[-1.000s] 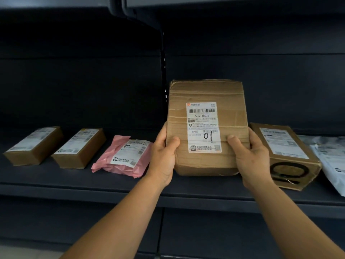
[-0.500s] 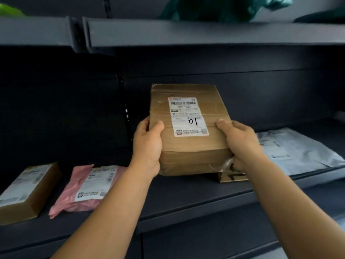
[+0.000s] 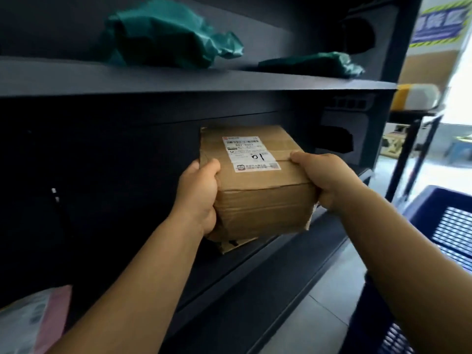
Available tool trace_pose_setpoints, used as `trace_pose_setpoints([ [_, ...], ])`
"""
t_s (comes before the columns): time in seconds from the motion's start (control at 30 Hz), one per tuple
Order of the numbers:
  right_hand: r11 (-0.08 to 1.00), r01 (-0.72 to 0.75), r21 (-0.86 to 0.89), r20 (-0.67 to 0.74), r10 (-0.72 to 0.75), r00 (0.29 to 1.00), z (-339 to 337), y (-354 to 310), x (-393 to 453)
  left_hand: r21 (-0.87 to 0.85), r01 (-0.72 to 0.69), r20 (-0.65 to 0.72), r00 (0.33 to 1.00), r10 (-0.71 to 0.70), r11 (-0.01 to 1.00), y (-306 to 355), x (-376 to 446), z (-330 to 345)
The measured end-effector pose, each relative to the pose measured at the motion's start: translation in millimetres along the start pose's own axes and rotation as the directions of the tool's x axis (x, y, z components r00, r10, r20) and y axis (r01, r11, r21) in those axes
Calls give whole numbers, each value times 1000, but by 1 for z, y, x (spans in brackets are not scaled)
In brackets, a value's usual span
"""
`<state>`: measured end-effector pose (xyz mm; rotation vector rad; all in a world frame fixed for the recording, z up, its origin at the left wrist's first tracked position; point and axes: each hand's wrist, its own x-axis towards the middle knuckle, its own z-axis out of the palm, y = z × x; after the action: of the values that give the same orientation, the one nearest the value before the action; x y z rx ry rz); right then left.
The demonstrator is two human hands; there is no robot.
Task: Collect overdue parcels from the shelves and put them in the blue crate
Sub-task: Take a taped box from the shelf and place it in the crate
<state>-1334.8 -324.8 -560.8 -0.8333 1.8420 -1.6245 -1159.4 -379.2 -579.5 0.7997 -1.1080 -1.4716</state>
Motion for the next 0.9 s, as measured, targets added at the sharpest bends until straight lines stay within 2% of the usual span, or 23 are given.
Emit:
trace_pose_setpoints([
  [0.23,999,-34,-13,-234,30,972,-99,13,-13,-54,92,215,973,-78,994,-39,-18,81],
  [0.53,992,-117,-36,-472,87,878,-223,36,-38,-39,161,460,879,-126,986,-91,-54,195],
  [0.9,925,-375,-64,-489,299,820,-340,83,-39,48,128,659,742,-127,991,-153,-94,288],
])
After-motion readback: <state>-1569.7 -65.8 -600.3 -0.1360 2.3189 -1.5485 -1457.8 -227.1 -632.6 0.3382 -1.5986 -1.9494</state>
